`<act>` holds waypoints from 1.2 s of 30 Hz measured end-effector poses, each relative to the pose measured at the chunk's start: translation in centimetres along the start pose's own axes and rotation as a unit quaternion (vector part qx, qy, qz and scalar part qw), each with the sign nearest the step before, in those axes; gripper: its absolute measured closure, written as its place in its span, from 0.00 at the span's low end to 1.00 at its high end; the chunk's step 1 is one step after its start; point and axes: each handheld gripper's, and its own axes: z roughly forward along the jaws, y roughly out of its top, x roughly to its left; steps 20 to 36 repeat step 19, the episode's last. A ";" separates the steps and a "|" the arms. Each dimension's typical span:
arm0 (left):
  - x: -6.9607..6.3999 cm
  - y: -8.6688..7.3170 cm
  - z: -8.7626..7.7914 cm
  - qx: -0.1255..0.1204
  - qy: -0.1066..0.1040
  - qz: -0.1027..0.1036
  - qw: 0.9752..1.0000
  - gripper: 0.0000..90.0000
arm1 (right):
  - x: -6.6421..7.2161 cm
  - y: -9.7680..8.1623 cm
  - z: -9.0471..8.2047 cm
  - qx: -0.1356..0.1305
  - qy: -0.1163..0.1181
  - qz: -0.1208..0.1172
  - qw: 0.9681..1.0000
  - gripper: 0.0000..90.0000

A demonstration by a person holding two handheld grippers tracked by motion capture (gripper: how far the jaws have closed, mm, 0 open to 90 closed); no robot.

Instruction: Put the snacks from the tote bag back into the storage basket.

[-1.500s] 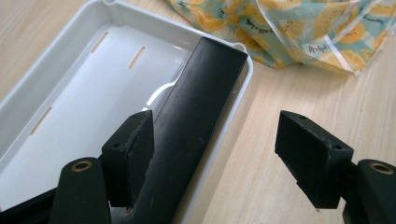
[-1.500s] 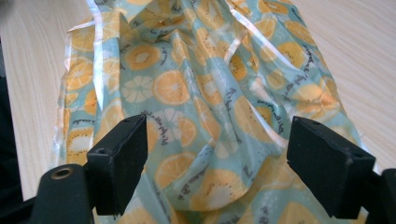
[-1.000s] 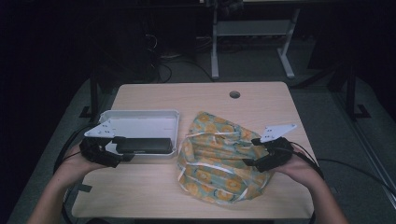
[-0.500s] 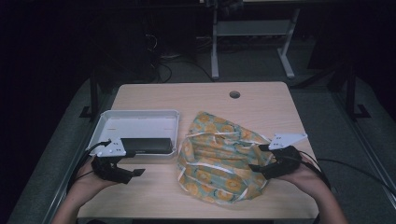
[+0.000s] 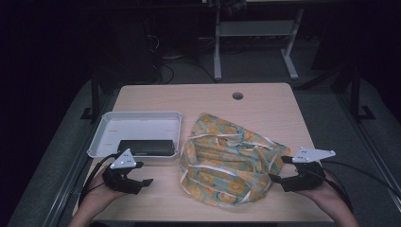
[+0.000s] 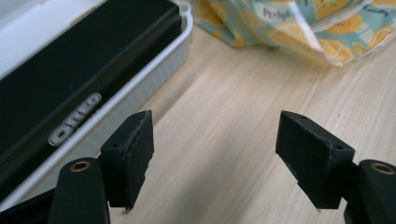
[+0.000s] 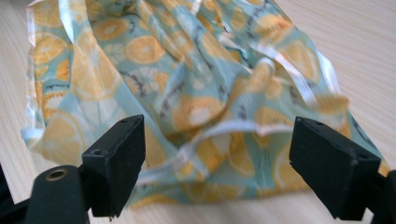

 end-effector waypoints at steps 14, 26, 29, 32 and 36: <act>0.5 -1.6 2.0 0.037 -0.009 0.012 0.999 0.21 | -0.9 -2.8 0.3 0.032 -0.012 -0.003 0.999 0.20; 0.5 -1.5 2.0 0.035 -0.009 0.018 0.999 0.21 | -1.1 -3.0 0.2 0.028 -0.010 -0.001 1.000 0.20; 0.5 -1.5 2.0 0.035 -0.009 0.018 0.999 0.21 | -1.1 -3.0 0.2 0.028 -0.010 -0.001 1.000 0.20; 0.5 -1.5 2.0 0.035 -0.009 0.018 0.999 0.21 | -1.1 -3.0 0.2 0.028 -0.010 -0.001 1.000 0.20; 0.5 -1.5 2.0 0.035 -0.009 0.018 0.999 0.21 | -1.1 -3.0 0.2 0.028 -0.010 -0.001 1.000 0.20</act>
